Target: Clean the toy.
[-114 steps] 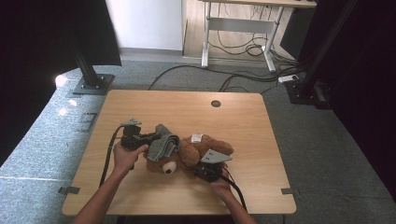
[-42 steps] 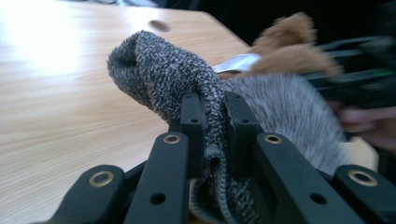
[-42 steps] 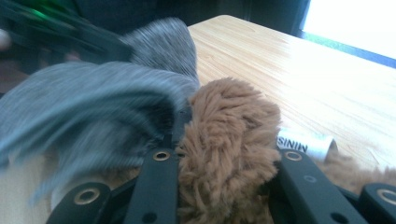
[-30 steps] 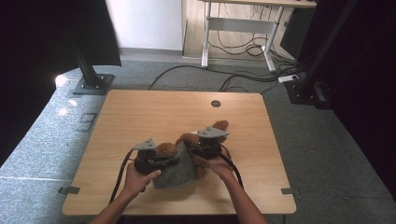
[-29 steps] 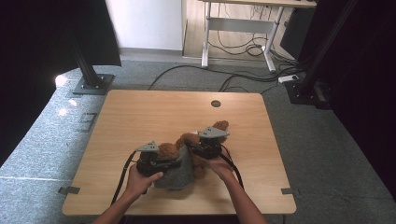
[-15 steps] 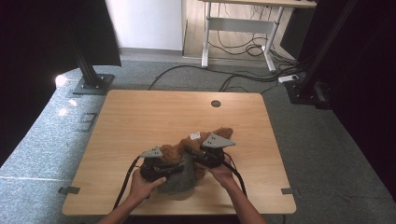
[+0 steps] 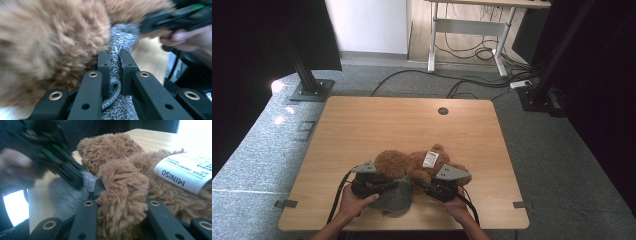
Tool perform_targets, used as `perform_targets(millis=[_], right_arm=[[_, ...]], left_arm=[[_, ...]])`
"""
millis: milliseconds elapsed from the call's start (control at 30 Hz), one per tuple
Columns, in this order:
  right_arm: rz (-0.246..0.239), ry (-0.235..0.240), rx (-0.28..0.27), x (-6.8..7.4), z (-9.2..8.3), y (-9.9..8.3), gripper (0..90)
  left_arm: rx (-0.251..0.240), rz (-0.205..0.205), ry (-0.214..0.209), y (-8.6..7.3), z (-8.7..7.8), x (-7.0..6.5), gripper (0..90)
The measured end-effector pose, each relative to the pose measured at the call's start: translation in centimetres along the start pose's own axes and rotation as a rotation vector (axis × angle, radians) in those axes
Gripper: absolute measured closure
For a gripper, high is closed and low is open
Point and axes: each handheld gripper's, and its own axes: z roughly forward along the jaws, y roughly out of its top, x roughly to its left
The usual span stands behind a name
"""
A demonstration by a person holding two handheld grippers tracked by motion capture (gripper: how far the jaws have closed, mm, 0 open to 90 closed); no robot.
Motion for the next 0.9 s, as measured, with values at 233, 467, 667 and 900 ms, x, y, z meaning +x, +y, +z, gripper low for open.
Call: perform_targets(millis=[233, 467, 667, 900], right_arm=[[0.01, 0.024, 0.026, 0.2, 0.8, -0.9, 73.5], [0.009, 0.022, 0.02, 0.1, 1.3, -1.1, 73.6], [-0.009, 0.012, 0.029, 0.4, 1.4, -1.6, 73.6], [-0.022, 0.017, 0.034, 0.8, 1.1, -2.1, 73.6]], left_arm=[[-0.166, -0.001, 0.0, 4.5, -3.3, -0.2, 81.0], [-0.094, -0.027, 0.041, 8.7, 1.4, 0.8, 80.9], [0.003, -0.075, 0.041, 8.6, 5.3, 1.7, 80.8], [-0.012, -0.132, 0.099, 6.6, 3.2, 3.6, 80.7]])
